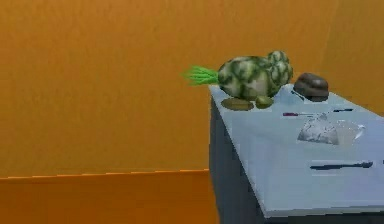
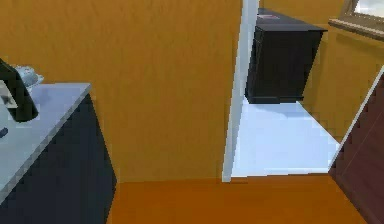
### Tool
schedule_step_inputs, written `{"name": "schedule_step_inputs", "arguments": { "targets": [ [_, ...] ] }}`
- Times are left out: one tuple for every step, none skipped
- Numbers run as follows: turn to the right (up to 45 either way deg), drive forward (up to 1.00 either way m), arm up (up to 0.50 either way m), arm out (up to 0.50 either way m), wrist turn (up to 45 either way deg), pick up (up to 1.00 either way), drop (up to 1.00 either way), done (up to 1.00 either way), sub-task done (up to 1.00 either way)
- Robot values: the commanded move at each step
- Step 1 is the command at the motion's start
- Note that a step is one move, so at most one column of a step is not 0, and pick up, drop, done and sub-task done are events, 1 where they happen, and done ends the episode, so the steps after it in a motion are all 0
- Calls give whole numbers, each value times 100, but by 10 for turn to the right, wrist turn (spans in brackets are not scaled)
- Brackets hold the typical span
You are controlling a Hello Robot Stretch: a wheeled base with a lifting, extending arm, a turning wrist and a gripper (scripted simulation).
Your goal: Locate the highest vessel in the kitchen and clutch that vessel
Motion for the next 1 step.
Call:
{"name": "schedule_step_inputs", "arguments": {
  "targets": [
    [0,5,0,0,0,0,0,0,0]
  ]
}}
